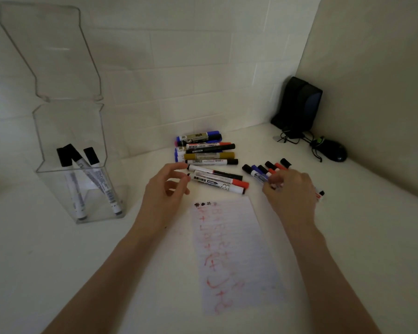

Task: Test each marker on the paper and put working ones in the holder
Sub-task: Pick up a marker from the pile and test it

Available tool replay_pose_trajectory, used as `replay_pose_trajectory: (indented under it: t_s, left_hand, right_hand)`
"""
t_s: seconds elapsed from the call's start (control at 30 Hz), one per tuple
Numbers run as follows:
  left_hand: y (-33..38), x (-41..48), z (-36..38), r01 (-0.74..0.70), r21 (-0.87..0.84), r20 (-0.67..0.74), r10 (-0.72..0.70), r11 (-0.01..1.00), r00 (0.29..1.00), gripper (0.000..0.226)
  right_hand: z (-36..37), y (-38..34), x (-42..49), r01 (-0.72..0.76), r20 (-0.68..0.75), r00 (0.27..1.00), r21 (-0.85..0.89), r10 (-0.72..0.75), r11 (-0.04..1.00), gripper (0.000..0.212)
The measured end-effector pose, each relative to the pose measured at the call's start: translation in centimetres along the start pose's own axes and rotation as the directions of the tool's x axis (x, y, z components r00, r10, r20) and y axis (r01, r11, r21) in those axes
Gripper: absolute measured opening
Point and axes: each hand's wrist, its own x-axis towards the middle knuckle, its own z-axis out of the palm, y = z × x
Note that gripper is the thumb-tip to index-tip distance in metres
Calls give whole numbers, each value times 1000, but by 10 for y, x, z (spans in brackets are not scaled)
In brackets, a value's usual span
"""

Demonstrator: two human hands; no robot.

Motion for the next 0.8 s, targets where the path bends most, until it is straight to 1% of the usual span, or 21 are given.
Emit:
replay_pose_trajectory:
  t_s: [0.07,0.1,0.13,0.17,0.2,0.27,0.33,0.4,0.43,0.5,0.53,0.57,0.6,0.67,0.73,0.8]
  left_hand:
    - [1,0,1,-13,32,5,12,999,1000,26]
    - [0,0,1,-19,51,7,18,999,1000,28]
    - [0,0,1,-22,64,7,21,998,1000,29]
    - [-1,0,1,-23,70,5,22,997,1000,30]
    - [-1,1,1,-24,73,0,24,997,1000,31]
    - [-3,1,1,-31,96,-9,32,995,999,32]
    - [-5,1,1,-58,152,-16,62,987,998,33]
    - [-8,0,0,-124,220,-28,133,968,991,31]
    - [-10,0,-1,-175,285,-18,188,942,982,29]
    - [-15,0,-4,-294,470,51,306,832,951,31]
    - [-18,0,-5,-338,543,93,345,769,934,35]
    - [-19,1,-6,-353,578,118,352,735,928,38]
    - [-18,1,-5,-344,576,119,340,742,933,39]
    - [-10,-1,-5,-318,478,68,326,819,943,35]
    - [-1,-1,-8,-300,339,-33,330,892,943,25]
    - [7,1,-12,-269,231,-111,300,935,947,20]
  right_hand:
    - [3,0,-2,18,-10,1000,-111,-19,994,26]
    - [4,-2,-4,32,-22,999,-106,-35,994,30]
    - [4,-7,-5,66,-34,997,-52,-68,996,31]
    - [5,-12,-7,120,-34,992,28,-119,992,27]
    - [6,-18,-9,188,-16,982,87,-187,978,23]
    - [11,-28,-14,312,81,944,84,-319,946,20]
    - [18,-31,-16,354,168,918,58,-359,933,26]
    - [23,-30,-16,375,161,912,52,-378,926,26]
    - [24,-30,-15,389,146,907,63,-394,919,24]
    - [21,-32,-14,401,114,900,161,-421,902,20]
    - [18,-33,-14,371,117,906,243,-407,896,17]
    - [14,-34,-14,319,134,916,330,-378,889,14]
    - [11,-36,-15,260,156,925,406,-347,876,11]
    - [7,-38,-15,185,174,933,518,-314,835,7]
    - [5,-40,-16,178,208,914,562,-347,808,8]
    - [7,-40,-18,227,254,875,535,-412,814,16]
